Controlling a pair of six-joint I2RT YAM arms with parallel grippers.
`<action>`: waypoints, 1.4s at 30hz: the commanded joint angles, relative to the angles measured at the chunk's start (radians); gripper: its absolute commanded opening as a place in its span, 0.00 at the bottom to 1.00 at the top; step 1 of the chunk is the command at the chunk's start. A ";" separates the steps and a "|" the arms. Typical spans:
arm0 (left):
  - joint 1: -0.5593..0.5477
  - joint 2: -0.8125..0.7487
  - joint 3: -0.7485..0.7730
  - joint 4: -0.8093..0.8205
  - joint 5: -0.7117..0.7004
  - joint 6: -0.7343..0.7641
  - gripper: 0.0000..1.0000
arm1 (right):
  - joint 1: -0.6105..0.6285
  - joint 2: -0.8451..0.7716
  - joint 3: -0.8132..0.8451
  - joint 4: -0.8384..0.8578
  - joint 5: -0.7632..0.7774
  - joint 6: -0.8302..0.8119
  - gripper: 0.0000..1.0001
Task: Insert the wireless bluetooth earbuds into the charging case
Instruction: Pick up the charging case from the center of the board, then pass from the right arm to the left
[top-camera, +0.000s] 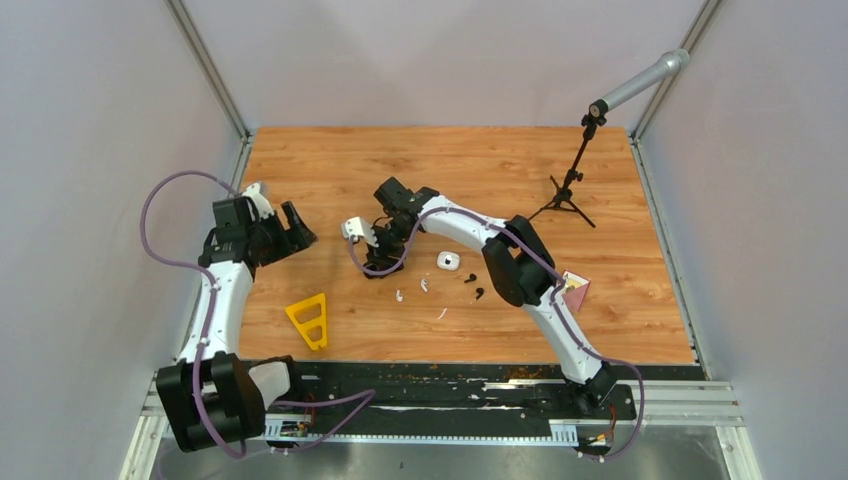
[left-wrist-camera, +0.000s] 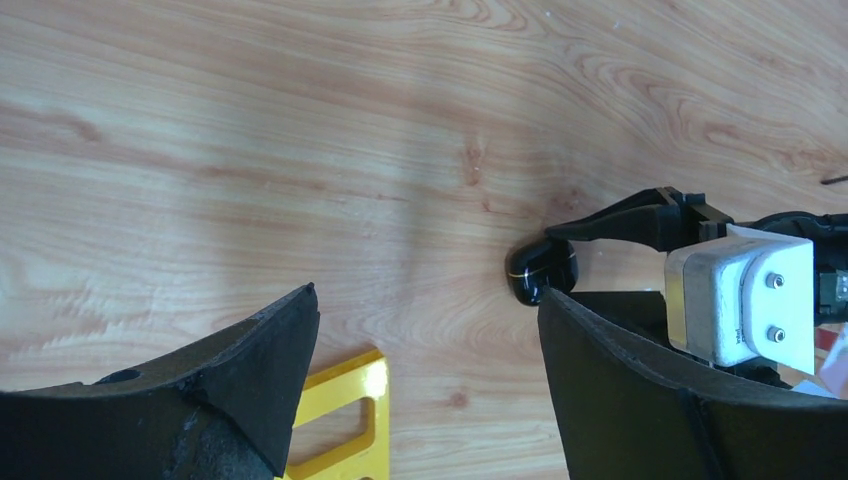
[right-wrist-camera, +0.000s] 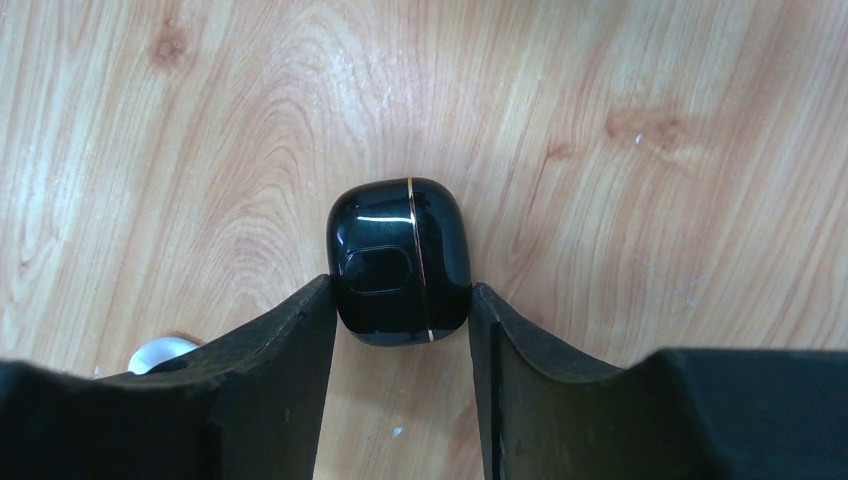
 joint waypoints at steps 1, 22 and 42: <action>-0.021 0.039 0.031 0.097 0.114 -0.030 0.87 | -0.034 -0.140 -0.038 0.015 -0.015 0.069 0.35; -0.399 0.254 0.248 1.043 0.714 -0.487 0.72 | -0.092 -0.881 -0.511 0.569 0.338 0.265 0.34; -0.483 0.333 0.343 0.938 0.755 -0.388 0.24 | -0.038 -0.930 -0.546 0.564 0.376 0.127 0.39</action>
